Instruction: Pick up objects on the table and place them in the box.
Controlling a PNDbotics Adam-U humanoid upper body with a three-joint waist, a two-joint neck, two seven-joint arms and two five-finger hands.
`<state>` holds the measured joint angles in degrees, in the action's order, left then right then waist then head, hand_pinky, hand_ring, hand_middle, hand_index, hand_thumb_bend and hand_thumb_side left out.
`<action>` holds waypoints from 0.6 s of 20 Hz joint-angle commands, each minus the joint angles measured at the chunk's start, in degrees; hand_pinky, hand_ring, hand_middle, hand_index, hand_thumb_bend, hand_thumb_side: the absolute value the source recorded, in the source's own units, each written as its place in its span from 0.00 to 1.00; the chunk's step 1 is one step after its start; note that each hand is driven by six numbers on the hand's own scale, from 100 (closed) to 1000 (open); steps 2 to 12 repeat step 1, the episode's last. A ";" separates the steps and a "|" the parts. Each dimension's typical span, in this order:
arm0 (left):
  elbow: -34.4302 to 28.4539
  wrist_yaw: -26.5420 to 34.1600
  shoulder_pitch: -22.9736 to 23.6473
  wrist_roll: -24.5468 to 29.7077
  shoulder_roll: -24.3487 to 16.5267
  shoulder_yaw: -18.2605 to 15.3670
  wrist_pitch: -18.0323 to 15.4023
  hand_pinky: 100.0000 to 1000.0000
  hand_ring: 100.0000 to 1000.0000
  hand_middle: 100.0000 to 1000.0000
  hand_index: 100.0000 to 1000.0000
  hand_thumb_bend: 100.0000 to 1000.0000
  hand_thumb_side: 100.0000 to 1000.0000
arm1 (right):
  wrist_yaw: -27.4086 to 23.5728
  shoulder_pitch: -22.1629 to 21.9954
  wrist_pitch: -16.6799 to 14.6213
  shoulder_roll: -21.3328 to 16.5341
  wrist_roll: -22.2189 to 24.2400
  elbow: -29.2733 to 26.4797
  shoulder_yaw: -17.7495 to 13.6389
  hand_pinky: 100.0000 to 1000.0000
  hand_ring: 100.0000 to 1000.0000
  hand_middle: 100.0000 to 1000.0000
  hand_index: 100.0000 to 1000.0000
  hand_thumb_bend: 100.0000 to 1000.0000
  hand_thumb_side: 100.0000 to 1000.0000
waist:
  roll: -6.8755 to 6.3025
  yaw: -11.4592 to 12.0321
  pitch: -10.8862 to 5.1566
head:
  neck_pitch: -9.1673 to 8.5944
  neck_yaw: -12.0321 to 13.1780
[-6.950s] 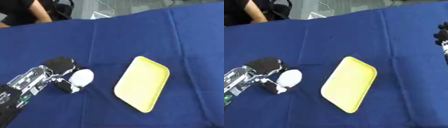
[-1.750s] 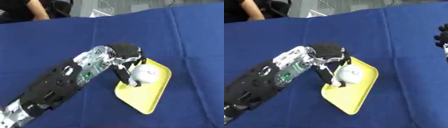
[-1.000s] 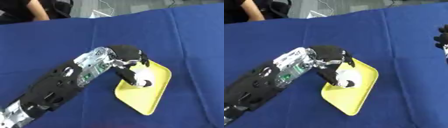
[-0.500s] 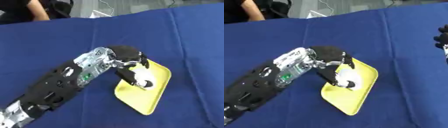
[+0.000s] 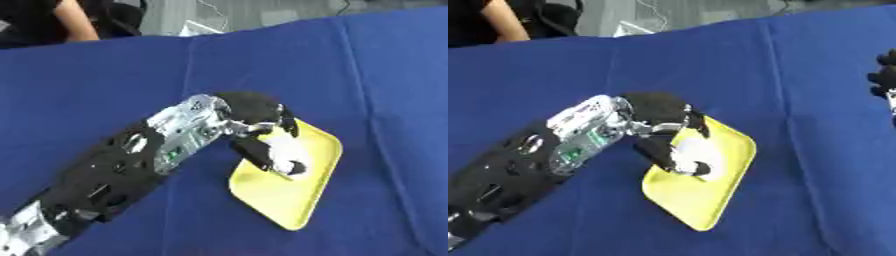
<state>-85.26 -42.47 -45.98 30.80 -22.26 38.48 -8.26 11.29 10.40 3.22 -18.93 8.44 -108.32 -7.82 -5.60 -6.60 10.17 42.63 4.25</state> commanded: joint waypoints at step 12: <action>-0.37 5.50 -0.40 -2.15 0.53 -0.50 -0.44 0.91 0.93 0.93 1.00 0.43 1.00 | -0.19 0.50 -0.03 -0.38 0.06 -0.95 -0.30 0.85 0.85 0.92 1.00 0.26 0.93 | 0.50 0.03 -0.66 | -0.76 0.62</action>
